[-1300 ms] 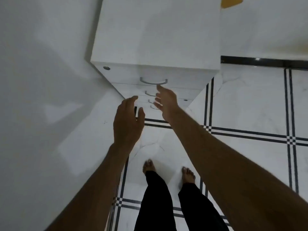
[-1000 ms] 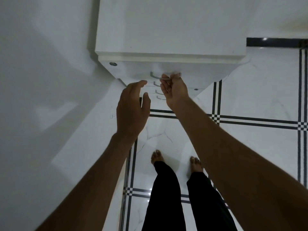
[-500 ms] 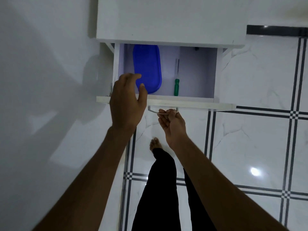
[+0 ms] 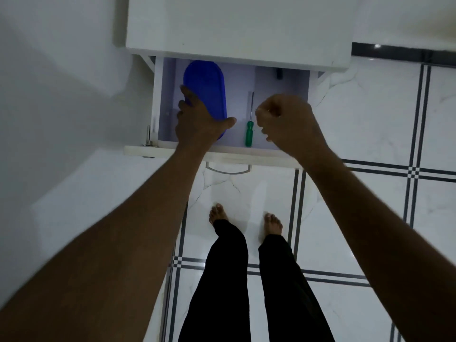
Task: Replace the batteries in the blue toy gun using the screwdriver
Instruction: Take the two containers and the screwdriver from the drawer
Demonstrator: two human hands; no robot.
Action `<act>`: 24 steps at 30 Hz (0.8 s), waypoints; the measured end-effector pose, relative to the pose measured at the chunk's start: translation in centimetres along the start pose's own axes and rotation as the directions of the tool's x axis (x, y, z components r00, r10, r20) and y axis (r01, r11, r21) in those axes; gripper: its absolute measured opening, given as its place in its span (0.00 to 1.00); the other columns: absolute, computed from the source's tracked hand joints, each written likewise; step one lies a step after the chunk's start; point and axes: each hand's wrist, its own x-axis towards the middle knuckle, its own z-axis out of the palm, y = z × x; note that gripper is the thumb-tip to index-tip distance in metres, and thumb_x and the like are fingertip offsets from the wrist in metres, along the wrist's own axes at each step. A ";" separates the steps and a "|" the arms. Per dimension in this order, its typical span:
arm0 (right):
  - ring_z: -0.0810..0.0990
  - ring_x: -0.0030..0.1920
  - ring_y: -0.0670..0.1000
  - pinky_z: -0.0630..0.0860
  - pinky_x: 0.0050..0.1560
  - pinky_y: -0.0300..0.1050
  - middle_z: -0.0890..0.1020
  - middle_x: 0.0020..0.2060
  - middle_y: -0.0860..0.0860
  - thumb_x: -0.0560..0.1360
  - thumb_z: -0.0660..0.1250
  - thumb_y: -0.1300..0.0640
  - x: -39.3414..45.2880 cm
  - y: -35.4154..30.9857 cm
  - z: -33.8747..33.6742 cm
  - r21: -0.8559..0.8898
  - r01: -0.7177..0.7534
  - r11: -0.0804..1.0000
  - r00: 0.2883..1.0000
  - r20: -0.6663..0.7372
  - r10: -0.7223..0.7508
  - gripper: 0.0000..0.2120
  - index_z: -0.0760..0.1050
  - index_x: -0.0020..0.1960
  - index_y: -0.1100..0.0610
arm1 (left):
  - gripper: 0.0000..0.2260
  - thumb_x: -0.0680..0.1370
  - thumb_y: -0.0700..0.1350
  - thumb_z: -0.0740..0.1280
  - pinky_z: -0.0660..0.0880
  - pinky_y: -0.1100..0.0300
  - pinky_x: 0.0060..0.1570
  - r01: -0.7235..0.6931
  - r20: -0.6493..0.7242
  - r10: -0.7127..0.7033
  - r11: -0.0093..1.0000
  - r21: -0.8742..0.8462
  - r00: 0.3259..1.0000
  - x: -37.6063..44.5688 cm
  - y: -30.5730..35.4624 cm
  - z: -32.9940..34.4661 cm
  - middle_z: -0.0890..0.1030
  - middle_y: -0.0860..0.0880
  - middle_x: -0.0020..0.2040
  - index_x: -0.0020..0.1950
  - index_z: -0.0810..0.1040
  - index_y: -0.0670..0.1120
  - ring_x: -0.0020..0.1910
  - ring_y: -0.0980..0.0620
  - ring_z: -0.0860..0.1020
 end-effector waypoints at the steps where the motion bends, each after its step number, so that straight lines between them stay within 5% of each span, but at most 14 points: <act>1: 0.83 0.40 0.52 0.82 0.48 0.46 0.83 0.41 0.56 0.79 0.65 0.52 2.0 0.5 0.7 -0.106 -0.030 0.994 0.999 0.014 0.032 0.12 0.79 0.50 0.61 | 0.60 0.65 0.64 0.75 0.70 0.46 0.62 0.006 0.003 -0.006 1.000 0.009 1.000 0.0 0.0 0.1 0.61 0.38 0.74 0.78 0.38 0.41 0.69 0.38 0.67; 4: 0.78 0.37 0.51 0.79 0.47 0.46 0.76 0.37 0.53 0.77 0.65 0.43 6.4 1.8 3.1 -0.408 -0.076 0.910 0.982 0.126 0.139 0.20 0.75 0.50 0.61 | 0.59 0.66 0.60 0.76 0.71 0.47 0.61 0.034 0.031 -0.035 0.999 0.024 0.999 0.6 0.1 0.1 0.60 0.39 0.74 0.78 0.39 0.41 0.69 0.39 0.68; 8: 0.79 0.50 0.55 0.76 0.48 0.46 0.79 0.52 0.57 0.74 0.69 0.40 8.0 2.2 5.1 -0.567 0.022 0.824 0.979 0.180 0.098 0.31 0.70 0.65 0.63 | 0.55 0.64 0.62 0.76 0.73 0.54 0.52 0.058 0.103 -0.045 0.991 -0.123 0.994 1.1 -0.8 -1.1 0.70 0.43 0.68 0.78 0.49 0.42 0.63 0.43 0.73; 14: 0.79 0.53 0.57 0.73 0.46 0.45 0.74 0.47 0.55 0.75 0.68 0.59 8.1 2.5 5.4 -0.589 -0.021 0.808 0.972 0.177 0.154 0.17 0.72 0.62 0.63 | 0.47 0.55 0.64 0.72 0.78 0.48 0.55 0.120 0.083 -0.095 0.907 -0.404 0.992 -1.3 -2.2 -5.0 0.75 0.49 0.62 0.70 0.66 0.46 0.57 0.47 0.76; 20: 0.77 0.49 0.56 0.72 0.46 0.46 0.76 0.49 0.57 0.74 0.68 0.54 8.2 3.0 5.0 -0.580 0.001 0.814 0.971 0.195 0.138 0.19 0.71 0.61 0.62 | 0.33 0.68 0.57 0.75 0.79 0.54 0.48 0.155 0.112 -0.119 0.896 -0.417 0.987 -3.7 -2.1 -5.8 0.76 0.49 0.59 0.67 0.69 0.45 0.53 0.48 0.77; 24: 0.76 0.39 0.52 0.71 0.39 0.42 0.76 0.40 0.53 0.76 0.66 0.48 6.3 2.7 3.6 -0.456 0.014 0.890 0.985 0.161 0.067 0.16 0.72 0.54 0.60 | 0.31 0.70 0.56 0.74 0.73 0.63 0.36 0.187 0.059 -0.181 0.865 -0.465 0.982 -5.2 -2.3 -7.1 0.76 0.49 0.58 0.67 0.68 0.44 0.50 0.51 0.78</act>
